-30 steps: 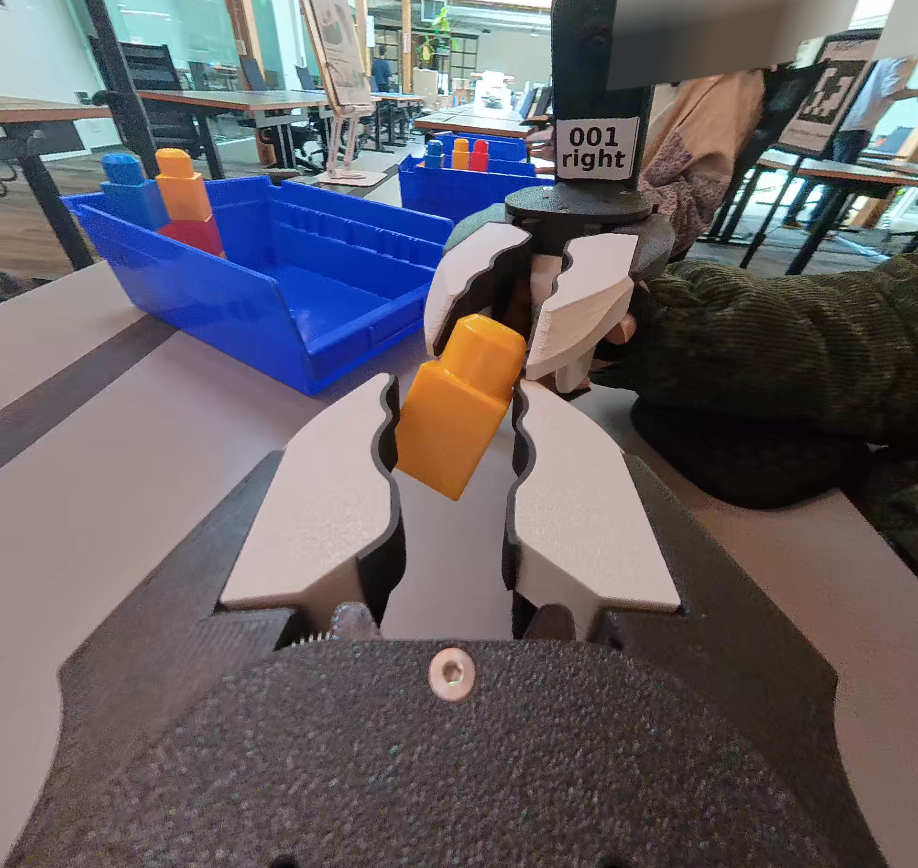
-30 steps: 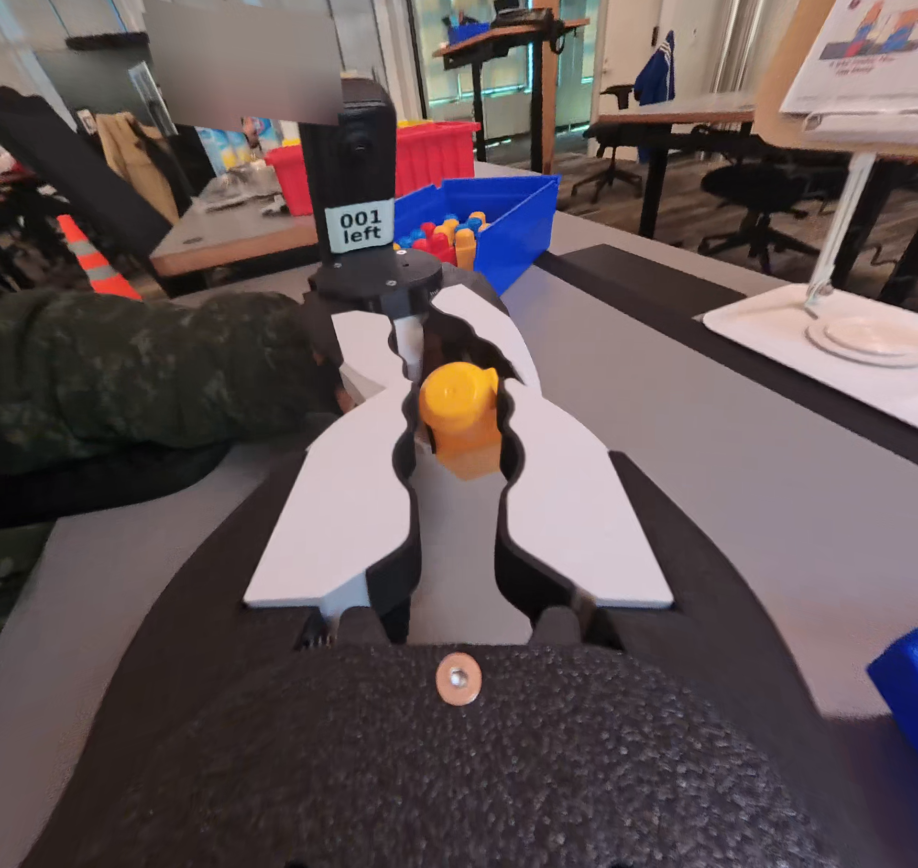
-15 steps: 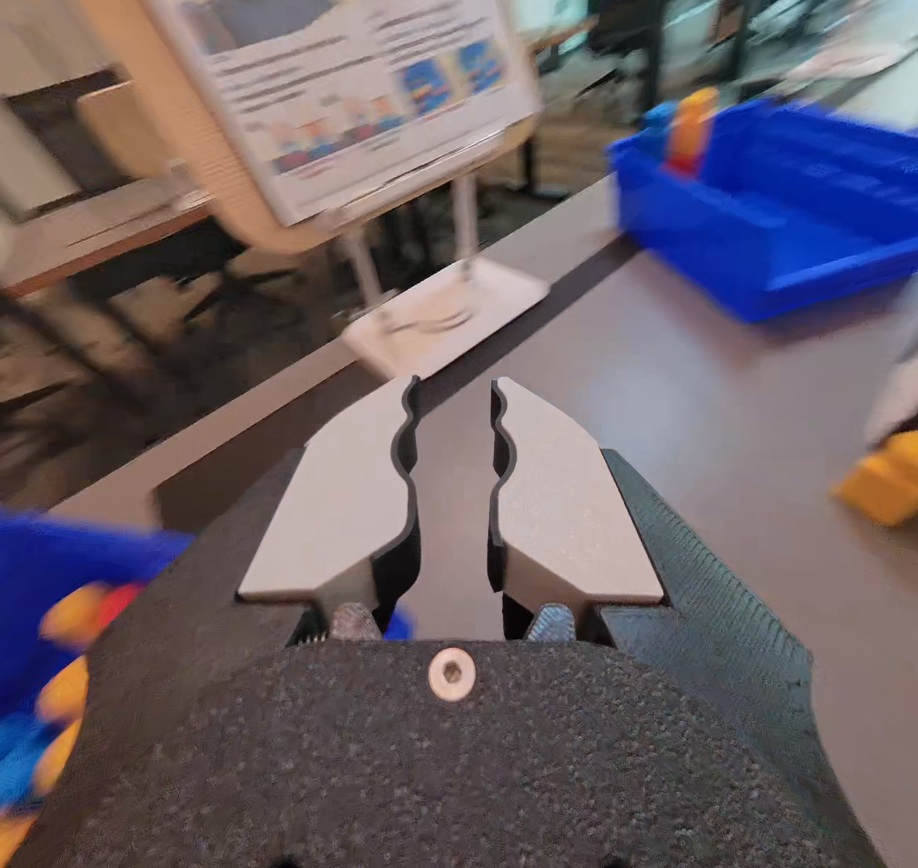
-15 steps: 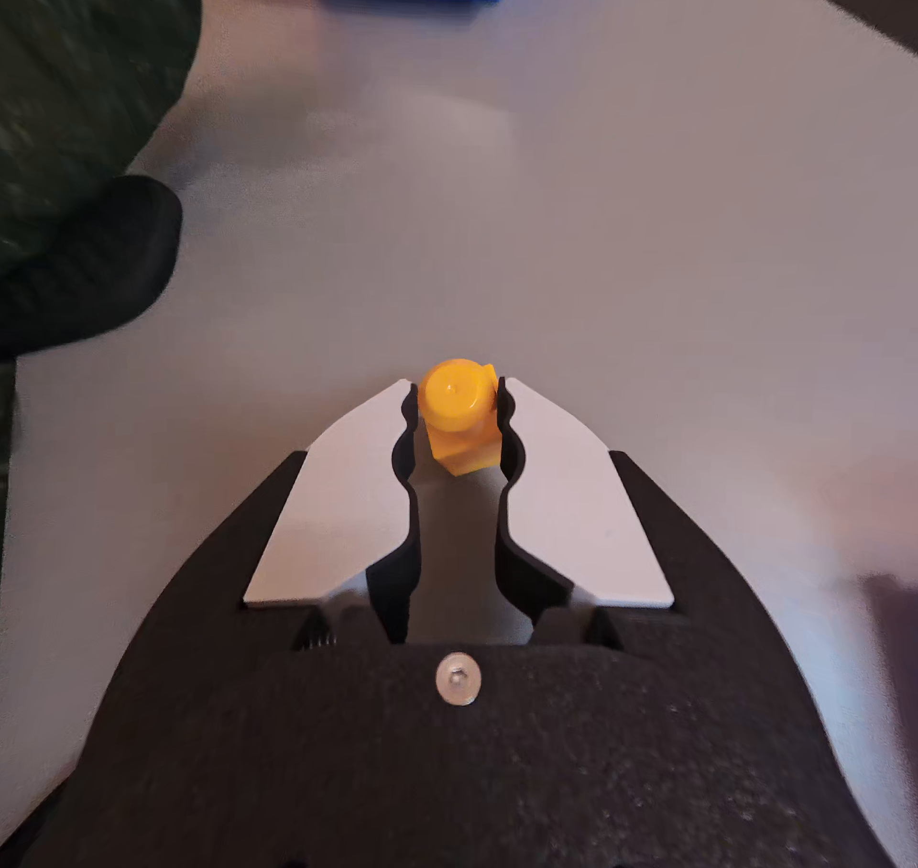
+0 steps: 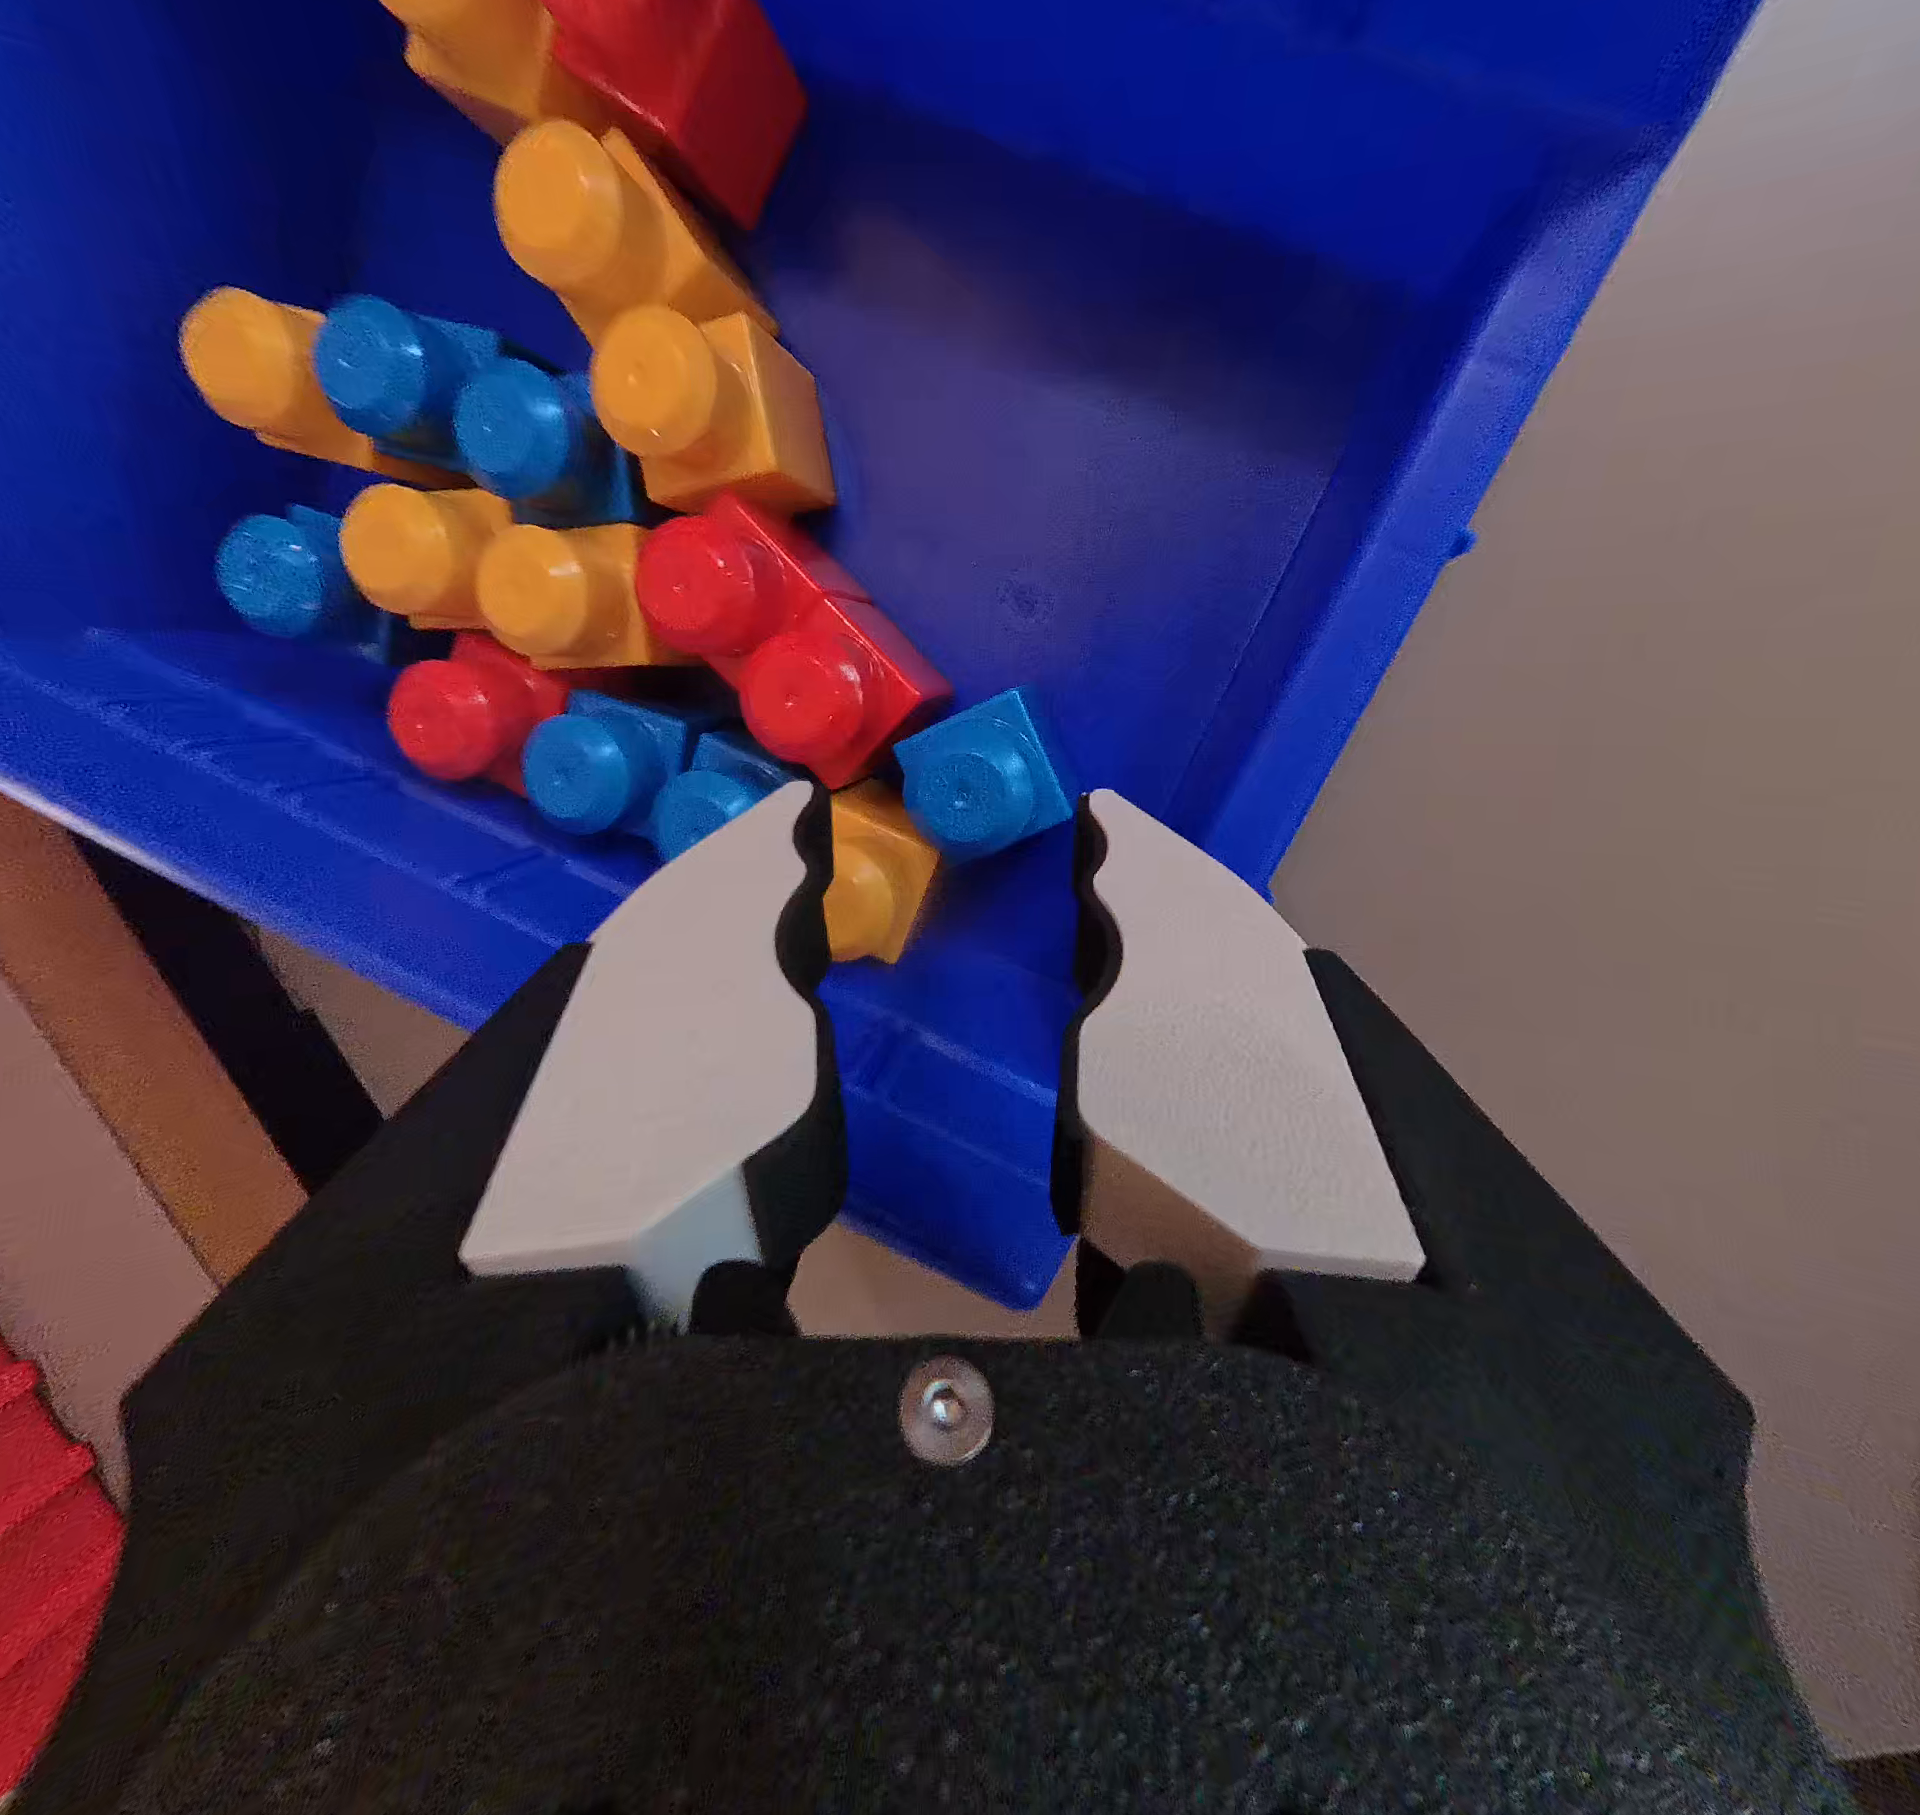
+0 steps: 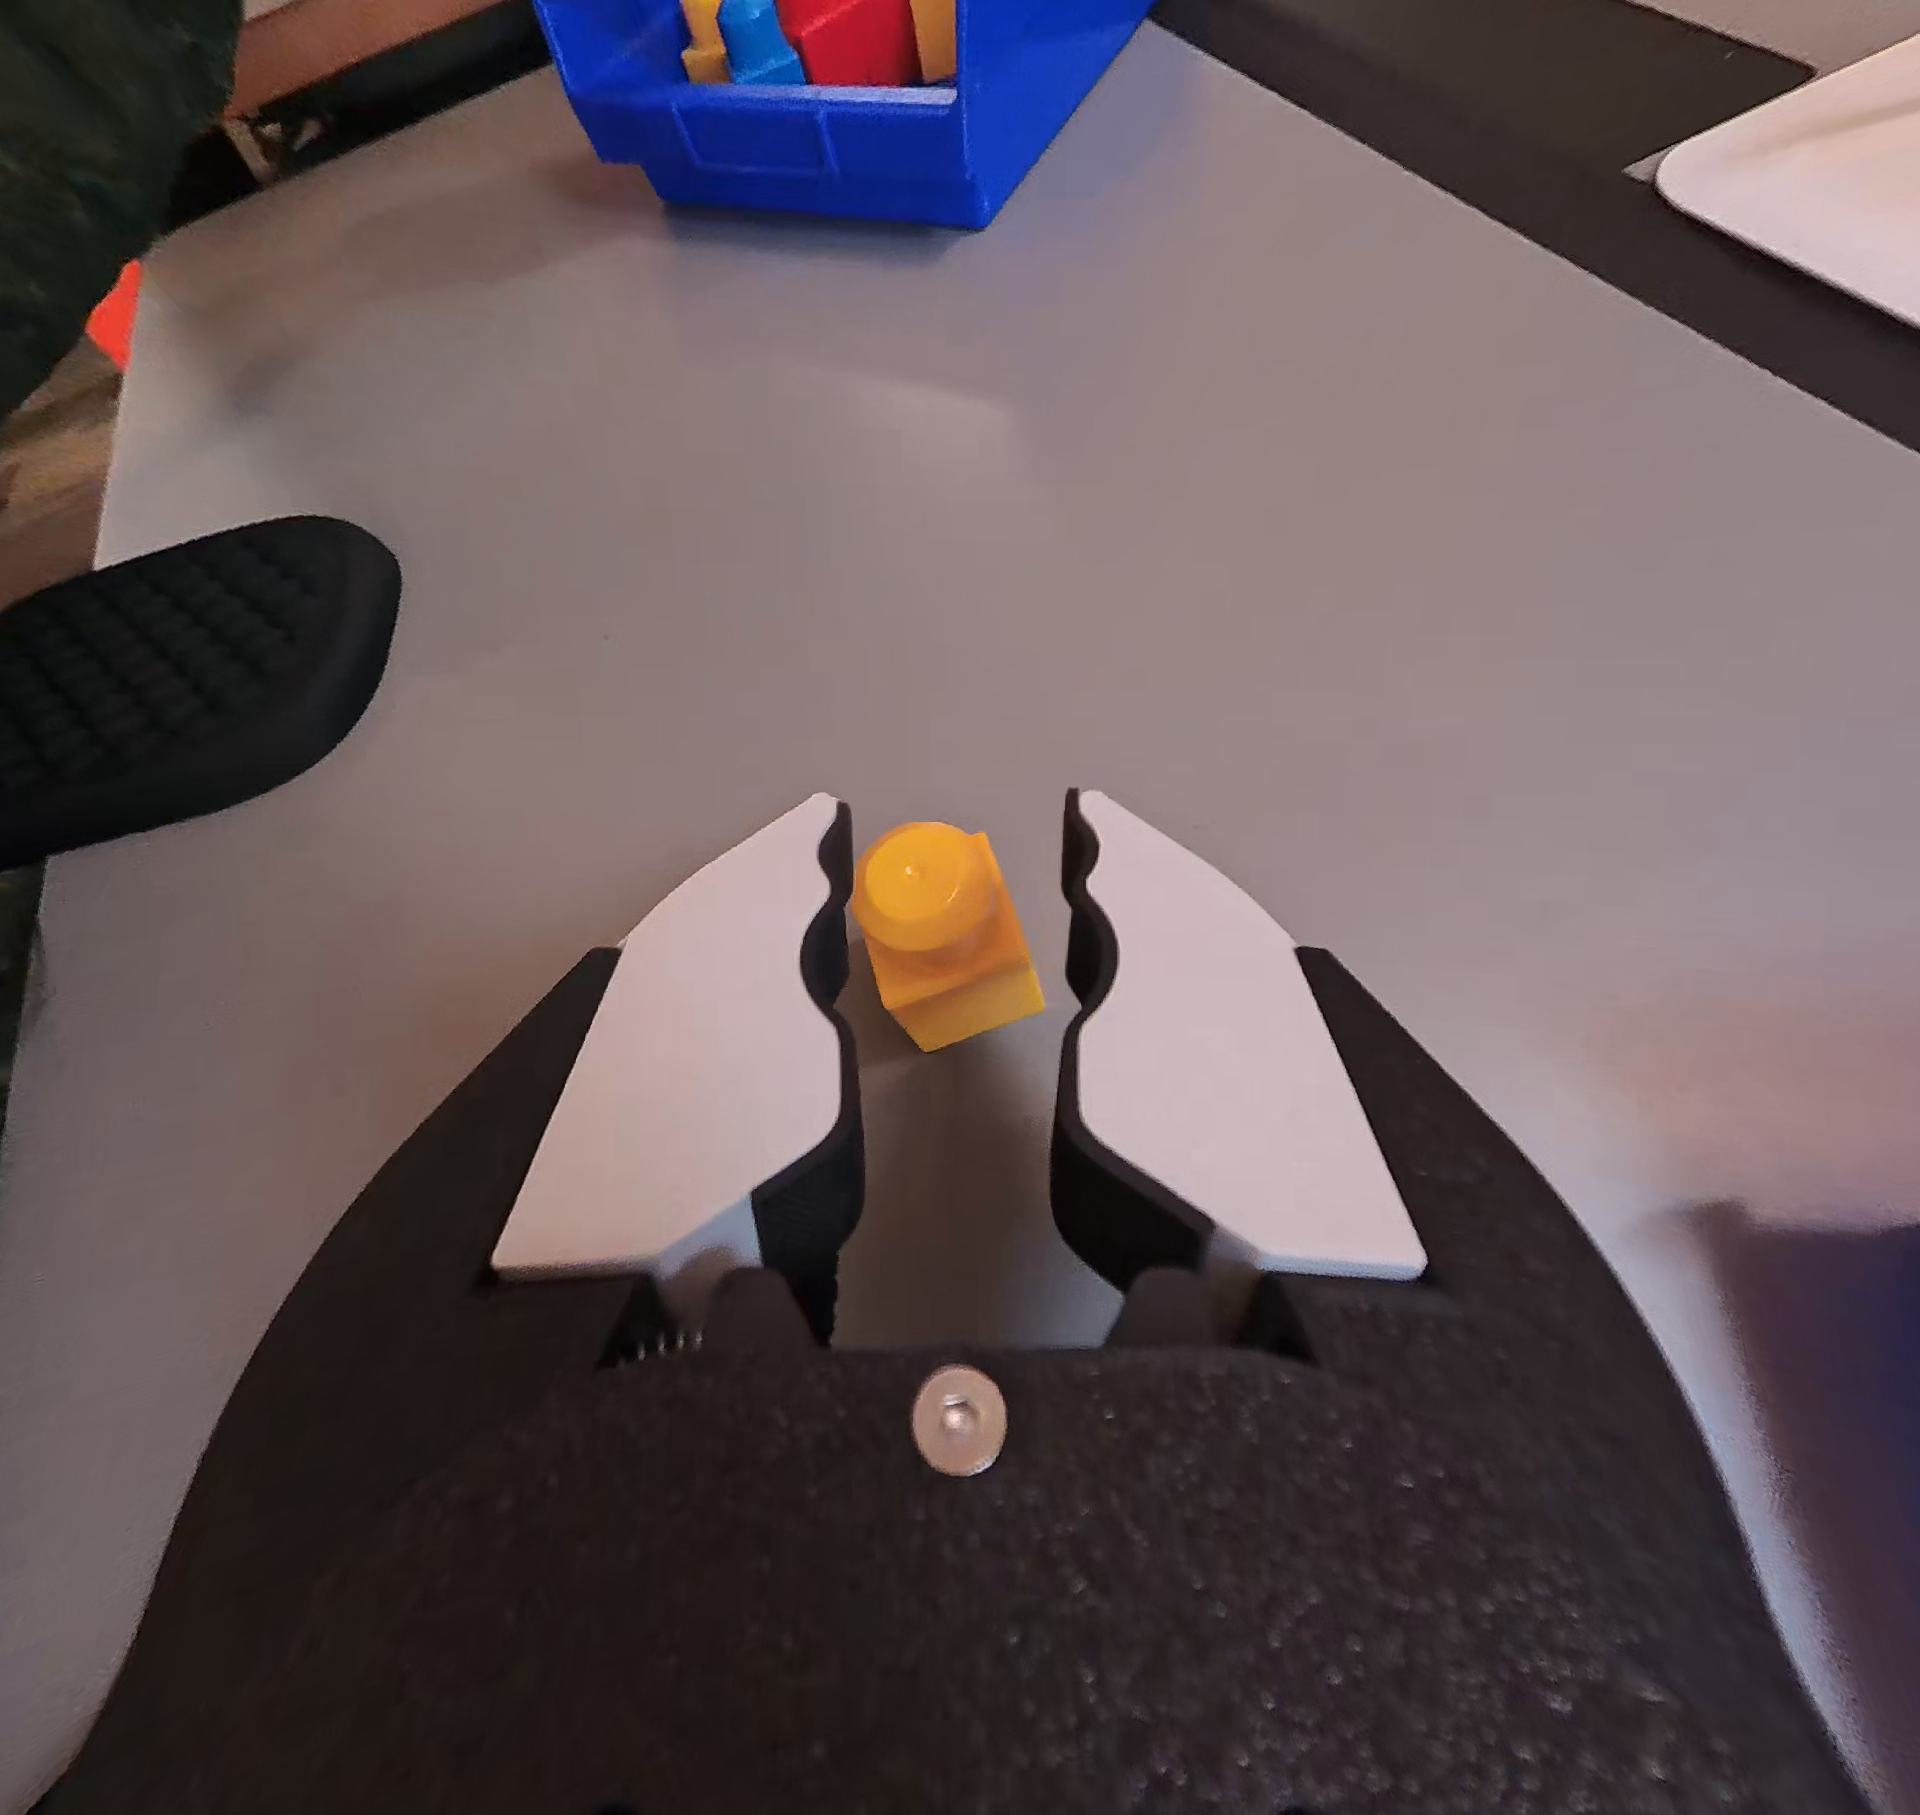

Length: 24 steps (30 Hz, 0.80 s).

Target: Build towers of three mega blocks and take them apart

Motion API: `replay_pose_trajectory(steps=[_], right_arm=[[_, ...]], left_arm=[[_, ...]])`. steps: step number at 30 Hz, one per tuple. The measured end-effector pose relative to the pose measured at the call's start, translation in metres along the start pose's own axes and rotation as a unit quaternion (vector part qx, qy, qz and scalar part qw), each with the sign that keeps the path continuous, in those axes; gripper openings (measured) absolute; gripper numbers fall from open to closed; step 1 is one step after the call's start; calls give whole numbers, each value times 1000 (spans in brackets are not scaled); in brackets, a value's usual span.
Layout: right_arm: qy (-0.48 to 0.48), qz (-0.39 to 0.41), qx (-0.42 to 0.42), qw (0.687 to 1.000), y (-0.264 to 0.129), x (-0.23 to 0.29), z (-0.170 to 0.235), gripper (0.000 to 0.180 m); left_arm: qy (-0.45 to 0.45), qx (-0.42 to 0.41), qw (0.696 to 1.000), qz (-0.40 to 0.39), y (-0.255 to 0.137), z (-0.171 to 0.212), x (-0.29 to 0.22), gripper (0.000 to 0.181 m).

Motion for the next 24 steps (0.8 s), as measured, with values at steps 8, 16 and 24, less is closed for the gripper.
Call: replay_pose_trajectory(steps=[8, 16, 24], right_arm=[[12, 8, -9, 1000, -2, -6, 2, 38], [-1, 12, -7, 1000, -9, -10, 2, 39], [-33, -29, 2, 999, -26, -6, 12, 45]], left_arm=[[4, 70, 997, -15, 26, 1, -5, 29], [134, -151, 979, -15, -72, -57, -93, 29], [416, -139, 876, 202, -48, -74, -289, 28]])
Point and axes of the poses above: each gripper's, where its closed fingertips meet, y out along the fingers, z out of its underside, x = y × z across the jaws, the point moved 5 cm from there along -y, back along the fingers, and after that the axes turned 7 degrees about -y, right-handed, at the moved point
